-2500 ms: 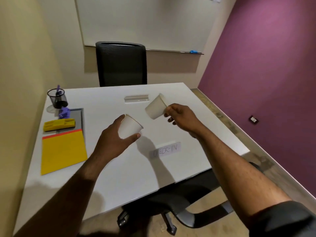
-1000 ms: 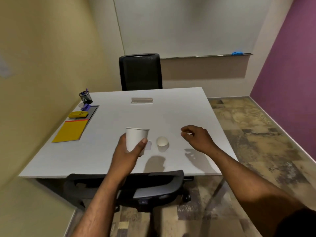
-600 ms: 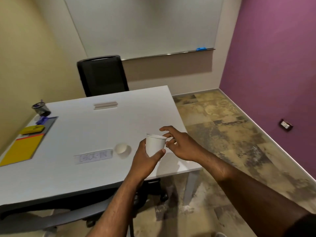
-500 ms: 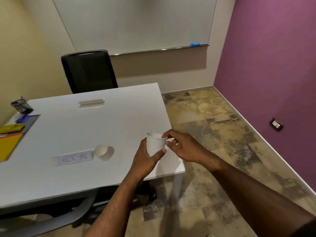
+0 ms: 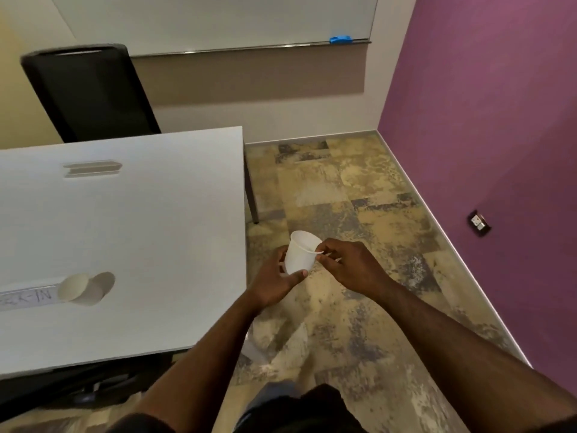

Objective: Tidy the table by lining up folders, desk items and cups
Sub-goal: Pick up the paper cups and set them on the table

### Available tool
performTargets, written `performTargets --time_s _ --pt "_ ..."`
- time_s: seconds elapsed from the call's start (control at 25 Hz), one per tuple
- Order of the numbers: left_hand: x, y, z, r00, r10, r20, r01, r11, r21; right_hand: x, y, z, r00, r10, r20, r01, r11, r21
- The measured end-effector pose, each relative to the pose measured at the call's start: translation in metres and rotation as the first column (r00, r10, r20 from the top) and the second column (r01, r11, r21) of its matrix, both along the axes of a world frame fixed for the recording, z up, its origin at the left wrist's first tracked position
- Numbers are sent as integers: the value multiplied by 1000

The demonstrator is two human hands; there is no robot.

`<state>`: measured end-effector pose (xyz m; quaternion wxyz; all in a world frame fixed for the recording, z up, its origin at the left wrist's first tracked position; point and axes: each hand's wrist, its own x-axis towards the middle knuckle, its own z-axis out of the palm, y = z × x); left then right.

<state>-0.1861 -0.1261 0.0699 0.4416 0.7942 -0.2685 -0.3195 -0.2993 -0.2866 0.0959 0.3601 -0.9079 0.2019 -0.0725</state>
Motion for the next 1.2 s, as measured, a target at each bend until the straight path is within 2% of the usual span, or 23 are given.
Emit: performTargets --time_s 0.16,0.28,0.4,0.48,0.56,0.76,0.88,1.0,1.2 --pt "54 -47 -18 997 55 48 -59 994 90 39 -63 -17 999 -35 -22 36 999 18" --pt "114 -79 -43 985 152 81 -162 976 146 91 -112 -28 999 -46 -24 46 999 14" --pt "189 -103 -67 978 119 174 -168 936 309 160 -151 -37 998 6 -56 -8 999 -39" --pt "234 -108 -77 968 137 208 -214 886 412 206 -170 -39 994 67 -92 -73 995 -65" --pt "269 -100 -82 946 254 202 -322 813 485 258 -181 -40 976 160 -146 -172 982 -77" --pt "321 -62 -84 909 392 140 -384 663 642 381 -171 -40 924 341 -172 -357 931 -71" --pt "337 -37 -88 838 541 74 -440 588 679 453 -151 -46 872 454 -182 -467 884 -30" --pt "359 -21 -99 696 718 -29 -526 536 660 529 -127 -59 810 550 -203 -559 829 17" --pt "405 -13 -116 573 819 -23 -535 395 747 662 -82 -85 666 714 -218 -722 690 52"
